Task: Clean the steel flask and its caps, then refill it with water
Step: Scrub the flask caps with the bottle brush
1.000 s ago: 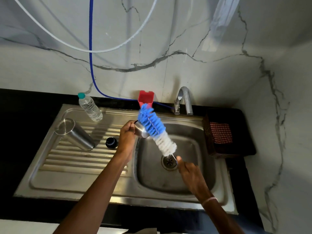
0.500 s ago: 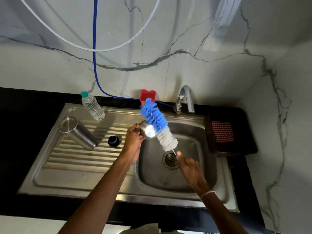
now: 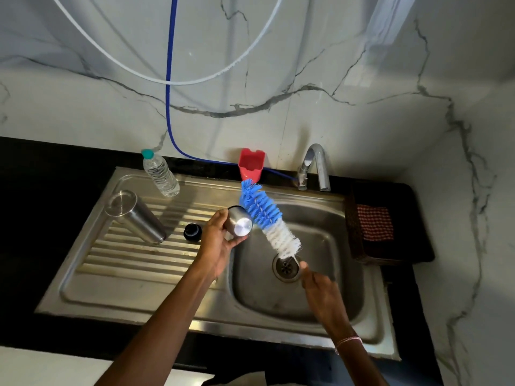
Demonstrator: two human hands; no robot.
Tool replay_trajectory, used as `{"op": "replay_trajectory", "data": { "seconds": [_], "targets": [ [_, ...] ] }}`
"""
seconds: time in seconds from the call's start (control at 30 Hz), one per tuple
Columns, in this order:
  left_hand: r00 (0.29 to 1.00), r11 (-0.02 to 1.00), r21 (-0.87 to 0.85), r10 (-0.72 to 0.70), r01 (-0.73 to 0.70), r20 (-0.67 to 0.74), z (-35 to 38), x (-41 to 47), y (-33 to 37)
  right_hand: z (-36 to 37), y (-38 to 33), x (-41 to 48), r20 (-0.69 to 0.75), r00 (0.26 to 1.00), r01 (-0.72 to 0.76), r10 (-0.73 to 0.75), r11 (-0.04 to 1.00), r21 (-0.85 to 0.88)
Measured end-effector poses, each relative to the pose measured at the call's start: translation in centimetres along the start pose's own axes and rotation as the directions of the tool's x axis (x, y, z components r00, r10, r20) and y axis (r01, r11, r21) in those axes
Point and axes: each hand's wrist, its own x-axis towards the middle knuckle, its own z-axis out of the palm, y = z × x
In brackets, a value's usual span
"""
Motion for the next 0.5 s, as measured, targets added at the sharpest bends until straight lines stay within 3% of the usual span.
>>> {"op": "replay_trajectory", "data": {
  "seconds": [0.07,0.3,0.43,0.5],
  "targets": [
    [0.999,1.000,0.006,-0.016,0.016,0.045,-0.2,0.2,0.1,-0.2,-0.3,0.4,-0.039,0.999,0.013,-0.012,1.000,0.022],
    [0.984,0.949,0.282,0.102,-0.141,0.147,-0.7,0.4,0.4,-1.6,-0.9,0.5,-0.109,0.993,0.057,-0.048,0.996,0.074],
    [0.994,0.952,0.287,0.095,-0.109,0.062,-2.4,1.4,1.7,-3.2,-0.4,-0.2,-0.125,0.984,0.136,-0.125,0.988,0.080],
    [0.987,0.974,0.214,0.049,-0.081,0.150,-3.2,2.0,2.6,-3.4,-0.4,-0.3,-0.150,0.969,0.204,-0.197,0.978,0.036]
  ]
}}
